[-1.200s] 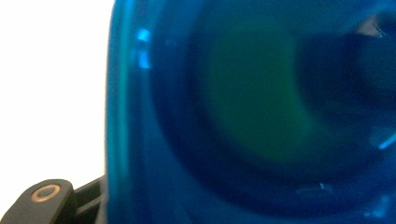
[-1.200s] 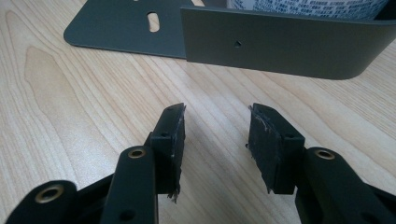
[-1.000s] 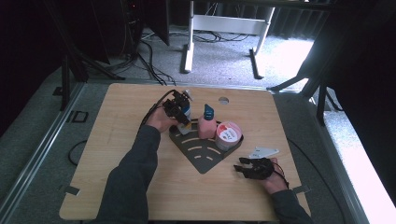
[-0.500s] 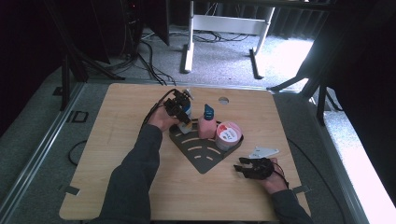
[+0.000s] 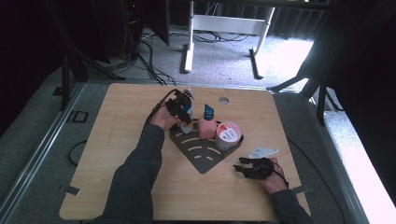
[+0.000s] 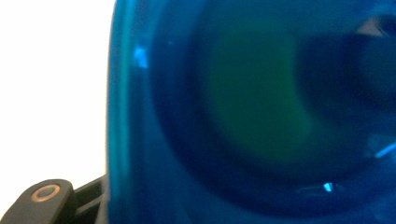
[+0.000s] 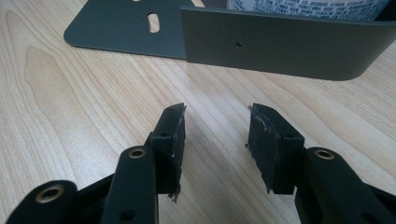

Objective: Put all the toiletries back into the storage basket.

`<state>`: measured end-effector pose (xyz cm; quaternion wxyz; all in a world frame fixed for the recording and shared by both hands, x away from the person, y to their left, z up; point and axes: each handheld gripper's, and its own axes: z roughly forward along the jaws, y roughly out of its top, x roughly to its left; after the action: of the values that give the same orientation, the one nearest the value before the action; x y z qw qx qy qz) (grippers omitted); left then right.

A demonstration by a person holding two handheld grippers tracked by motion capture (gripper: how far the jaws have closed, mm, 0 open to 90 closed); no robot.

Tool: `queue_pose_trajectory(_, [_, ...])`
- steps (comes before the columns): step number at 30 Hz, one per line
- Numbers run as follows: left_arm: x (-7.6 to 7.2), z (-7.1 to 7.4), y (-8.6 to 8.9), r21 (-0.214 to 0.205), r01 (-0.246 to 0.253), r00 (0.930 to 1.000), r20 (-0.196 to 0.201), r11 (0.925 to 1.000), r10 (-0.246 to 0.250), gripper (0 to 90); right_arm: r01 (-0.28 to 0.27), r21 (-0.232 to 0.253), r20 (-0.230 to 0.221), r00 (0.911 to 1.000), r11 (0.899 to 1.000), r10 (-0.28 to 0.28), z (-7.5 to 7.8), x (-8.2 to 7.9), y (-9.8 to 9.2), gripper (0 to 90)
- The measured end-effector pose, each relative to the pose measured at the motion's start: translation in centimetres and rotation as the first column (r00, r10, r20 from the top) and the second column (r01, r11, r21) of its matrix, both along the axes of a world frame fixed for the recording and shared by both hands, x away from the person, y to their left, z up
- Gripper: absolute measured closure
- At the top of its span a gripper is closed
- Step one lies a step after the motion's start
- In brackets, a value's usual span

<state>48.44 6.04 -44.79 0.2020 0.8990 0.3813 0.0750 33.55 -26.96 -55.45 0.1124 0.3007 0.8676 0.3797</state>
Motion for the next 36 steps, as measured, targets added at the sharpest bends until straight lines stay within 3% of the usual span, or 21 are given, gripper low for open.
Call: queue_pose_trajectory(36, [0.3,-0.8,-1.7,-0.004,-0.014,0.9996,0.025,0.9999,0.014,55.5,-0.003,-0.004,0.004,1.0,1.0,0.003,0.0,0.0,0.0,55.7])
